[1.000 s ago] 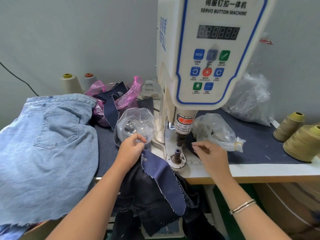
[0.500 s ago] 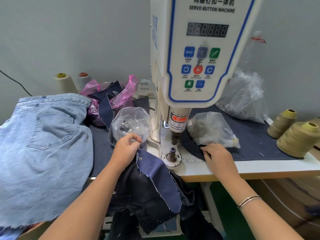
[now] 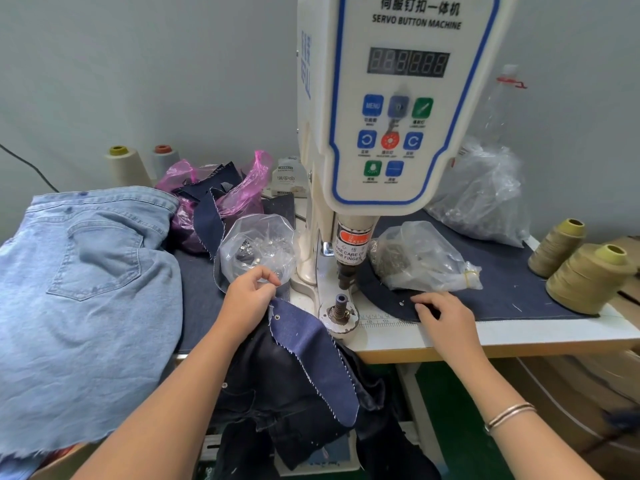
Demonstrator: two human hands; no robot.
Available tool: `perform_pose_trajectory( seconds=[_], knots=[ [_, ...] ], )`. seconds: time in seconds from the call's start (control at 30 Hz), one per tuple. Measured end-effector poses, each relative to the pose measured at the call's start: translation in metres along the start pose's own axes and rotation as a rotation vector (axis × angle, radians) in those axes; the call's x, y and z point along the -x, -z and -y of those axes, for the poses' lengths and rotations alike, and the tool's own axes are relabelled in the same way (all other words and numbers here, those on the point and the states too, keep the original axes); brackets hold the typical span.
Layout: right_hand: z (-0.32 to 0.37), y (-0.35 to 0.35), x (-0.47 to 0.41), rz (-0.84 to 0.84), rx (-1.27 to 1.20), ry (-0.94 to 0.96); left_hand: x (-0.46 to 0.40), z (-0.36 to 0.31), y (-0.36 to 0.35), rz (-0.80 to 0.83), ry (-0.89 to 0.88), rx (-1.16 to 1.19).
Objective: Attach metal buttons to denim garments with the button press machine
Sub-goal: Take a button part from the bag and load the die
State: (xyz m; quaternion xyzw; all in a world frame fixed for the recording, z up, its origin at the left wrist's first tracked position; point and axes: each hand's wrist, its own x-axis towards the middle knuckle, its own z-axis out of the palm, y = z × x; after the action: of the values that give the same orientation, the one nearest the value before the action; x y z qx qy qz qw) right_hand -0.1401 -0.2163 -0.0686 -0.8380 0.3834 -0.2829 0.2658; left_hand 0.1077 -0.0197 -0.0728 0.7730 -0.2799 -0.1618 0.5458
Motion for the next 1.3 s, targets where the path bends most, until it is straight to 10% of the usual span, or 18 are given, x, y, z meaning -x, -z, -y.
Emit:
perform_pose_trajectory(
  seconds=[0.4,0.8,1.3],
  knots=[
    [0.011,-0.015,-0.01,-0.01,0.206,-0.034,0.0,0.0,0.0,-0.002,-0.008,0.008],
    [0.093,-0.021,0.015,0.157,-0.46,0.283,0.003,-0.003,0.001,0.0,-0.007,0.017],
    [0.092,-0.022,0.008,0.154,-0.257,0.41,0.003,-0.005,0.002,0.006,-0.014,0.013]
  ],
)
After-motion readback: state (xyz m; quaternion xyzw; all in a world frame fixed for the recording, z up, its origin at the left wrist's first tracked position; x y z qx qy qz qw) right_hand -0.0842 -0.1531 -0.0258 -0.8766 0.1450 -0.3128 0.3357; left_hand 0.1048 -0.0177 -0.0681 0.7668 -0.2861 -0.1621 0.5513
